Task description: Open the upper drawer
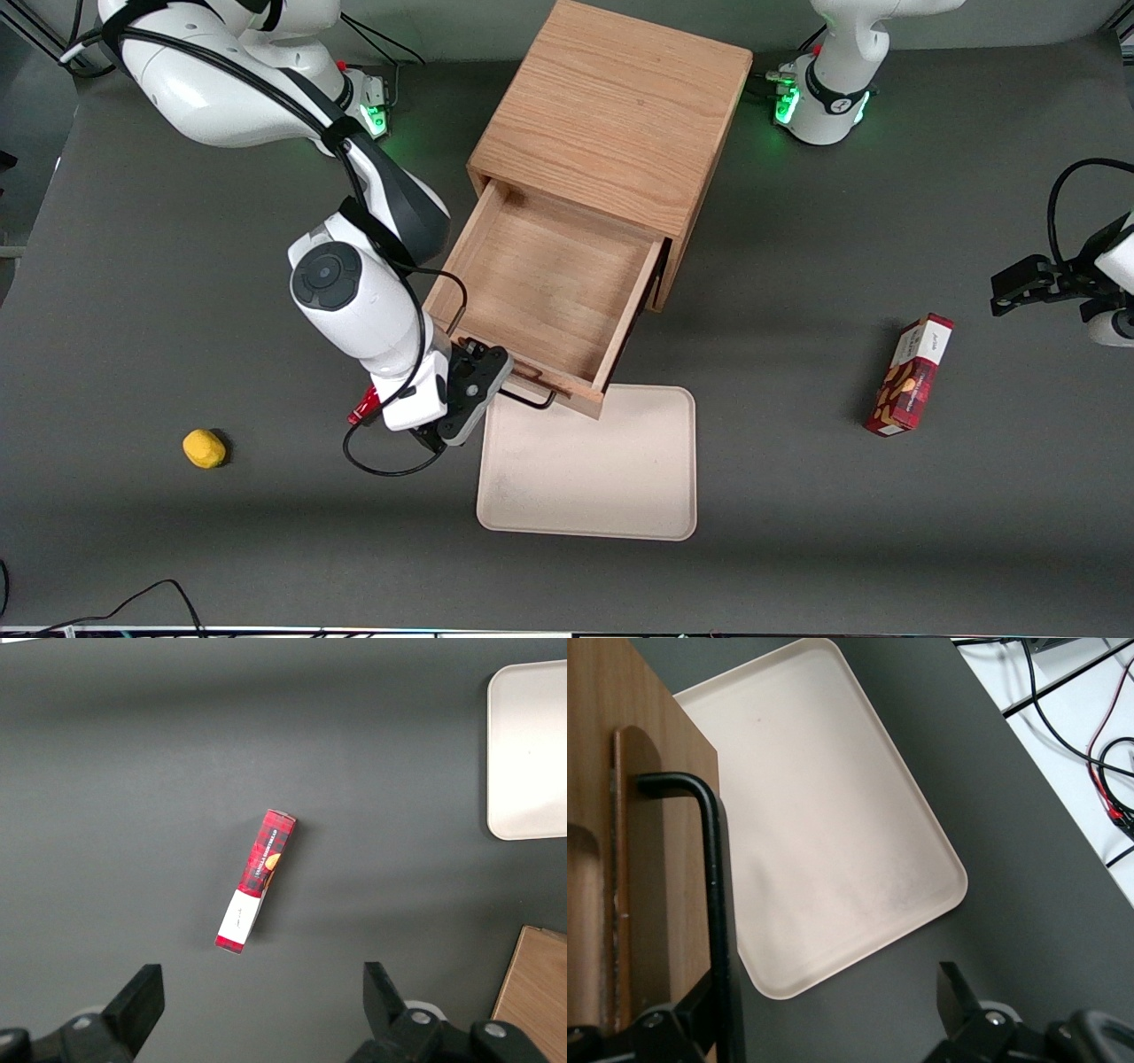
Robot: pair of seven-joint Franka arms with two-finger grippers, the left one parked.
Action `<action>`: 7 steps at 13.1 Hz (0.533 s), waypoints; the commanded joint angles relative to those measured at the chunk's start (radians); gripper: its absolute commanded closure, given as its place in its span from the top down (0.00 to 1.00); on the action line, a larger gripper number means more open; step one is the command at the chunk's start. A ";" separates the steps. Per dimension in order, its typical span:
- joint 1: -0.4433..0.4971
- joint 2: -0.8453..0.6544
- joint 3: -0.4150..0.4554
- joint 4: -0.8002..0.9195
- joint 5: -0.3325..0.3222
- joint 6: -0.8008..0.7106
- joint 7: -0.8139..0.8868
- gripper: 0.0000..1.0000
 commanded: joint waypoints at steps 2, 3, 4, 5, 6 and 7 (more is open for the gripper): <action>0.008 -0.007 -0.016 0.040 0.066 0.021 0.011 1.00; 0.008 -0.007 -0.013 0.045 0.076 0.019 0.012 1.00; 0.006 -0.009 -0.011 0.045 0.091 0.018 0.011 1.00; 0.005 -0.010 -0.011 0.051 0.115 -0.004 0.011 1.00; 0.005 -0.009 -0.013 0.071 0.144 -0.028 0.009 1.00; 0.003 -0.007 -0.016 0.080 0.183 -0.042 0.008 1.00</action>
